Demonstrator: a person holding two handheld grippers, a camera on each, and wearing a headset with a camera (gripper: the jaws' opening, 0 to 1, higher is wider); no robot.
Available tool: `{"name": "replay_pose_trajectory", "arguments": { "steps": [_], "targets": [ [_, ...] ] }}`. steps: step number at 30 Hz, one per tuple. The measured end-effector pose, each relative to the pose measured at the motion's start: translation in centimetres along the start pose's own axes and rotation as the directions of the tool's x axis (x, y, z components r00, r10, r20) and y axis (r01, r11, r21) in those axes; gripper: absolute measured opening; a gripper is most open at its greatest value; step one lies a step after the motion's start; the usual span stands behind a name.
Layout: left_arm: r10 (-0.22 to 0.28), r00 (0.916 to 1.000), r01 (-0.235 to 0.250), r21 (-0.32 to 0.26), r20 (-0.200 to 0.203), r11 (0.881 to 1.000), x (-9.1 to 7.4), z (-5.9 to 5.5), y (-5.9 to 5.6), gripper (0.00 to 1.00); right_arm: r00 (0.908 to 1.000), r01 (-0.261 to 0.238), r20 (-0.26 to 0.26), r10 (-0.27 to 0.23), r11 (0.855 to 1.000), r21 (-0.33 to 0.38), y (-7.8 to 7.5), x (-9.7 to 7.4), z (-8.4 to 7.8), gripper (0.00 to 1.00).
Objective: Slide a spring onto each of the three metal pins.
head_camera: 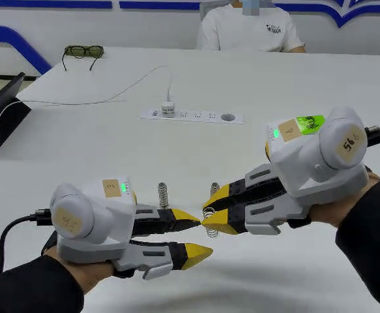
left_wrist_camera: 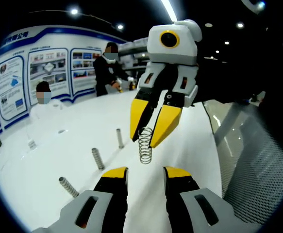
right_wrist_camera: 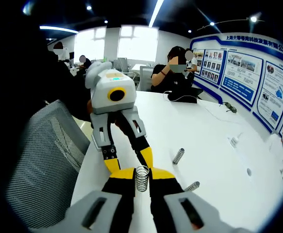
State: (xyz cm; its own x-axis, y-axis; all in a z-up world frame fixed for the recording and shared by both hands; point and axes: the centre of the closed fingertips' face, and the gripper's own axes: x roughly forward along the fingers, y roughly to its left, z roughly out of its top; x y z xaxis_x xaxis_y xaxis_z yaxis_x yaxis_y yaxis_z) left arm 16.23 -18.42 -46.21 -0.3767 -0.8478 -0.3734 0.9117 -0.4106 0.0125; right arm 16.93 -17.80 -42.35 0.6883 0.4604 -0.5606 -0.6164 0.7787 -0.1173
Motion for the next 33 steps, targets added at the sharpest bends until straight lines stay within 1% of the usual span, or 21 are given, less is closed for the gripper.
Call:
{"name": "replay_pose_trajectory", "arguments": {
  "steps": [6,9,16,19,20,24,25,28,30,31,33],
  "targets": [
    [0.018,0.9998,-0.017,-0.016,0.009,1.0,-0.4,-0.1,0.4,0.33,0.9992,0.039,0.004,-0.039,0.999,0.024,-1.1,-1.0,-0.6,0.12],
    [0.024,0.9997,-0.024,-0.026,0.01,0.999,-0.5,-0.2,0.5,0.34,0.9977,0.064,0.018,-0.065,0.997,0.04,-1.9,-1.7,-0.6,0.12],
    [0.044,0.9989,-0.044,-0.04,0.013,0.998,-0.9,-0.3,0.9,0.37,0.99,0.137,0.025,-0.139,0.988,0.07,-4.1,-3.4,-1.2,0.12],
    [0.05,0.9987,-0.049,-0.044,0.013,0.998,-1.0,-0.4,1.0,0.37,0.9839,0.172,0.032,-0.176,0.981,0.089,-5.1,-4.1,-1.3,0.12],
    [0.052,0.9986,-0.052,-0.046,0.013,0.998,-1.1,-0.4,1.0,0.38,0.9806,0.191,0.026,-0.195,0.977,0.098,-5.5,-4.3,-1.5,0.12],
    [0.061,0.998,-0.061,-0.05,0.012,0.997,-1.2,-0.5,1.2,0.39,0.971,0.234,0.024,-0.238,0.965,0.116,-6.6,-5.0,-1.9,0.12],
    [0.064,0.9979,-0.063,-0.052,0.012,0.997,-1.3,-0.6,1.2,0.4,0.9661,0.253,0.021,-0.257,0.96,0.119,-7.0,-5.2,-2.0,0.12],
    [0.066,0.9978,-0.065,-0.056,0.011,0.996,-1.3,-0.6,1.3,0.41,0.958,0.28,0.024,-0.286,0.951,0.133,-7.6,-5.5,-2.4,0.12],
    [0.069,0.9976,-0.068,-0.059,0.01,0.996,-1.4,-0.7,1.3,0.41,0.95,0.306,0.02,-0.312,0.941,0.143,-8.2,-5.7,-2.7,0.12],
    [0.069,0.9976,-0.069,-0.06,0.009,0.996,-1.4,-0.7,1.3,0.41,0.9486,0.31,0.02,-0.316,0.94,0.146,-8.3,-5.8,-2.8,0.12],
    [0.071,0.9974,-0.07,-0.062,0.008,0.996,-1.4,-0.8,1.4,0.42,0.9424,0.327,0.017,-0.334,0.932,0.157,-8.8,-6.0,-3.1,0.12]
  ]
}}
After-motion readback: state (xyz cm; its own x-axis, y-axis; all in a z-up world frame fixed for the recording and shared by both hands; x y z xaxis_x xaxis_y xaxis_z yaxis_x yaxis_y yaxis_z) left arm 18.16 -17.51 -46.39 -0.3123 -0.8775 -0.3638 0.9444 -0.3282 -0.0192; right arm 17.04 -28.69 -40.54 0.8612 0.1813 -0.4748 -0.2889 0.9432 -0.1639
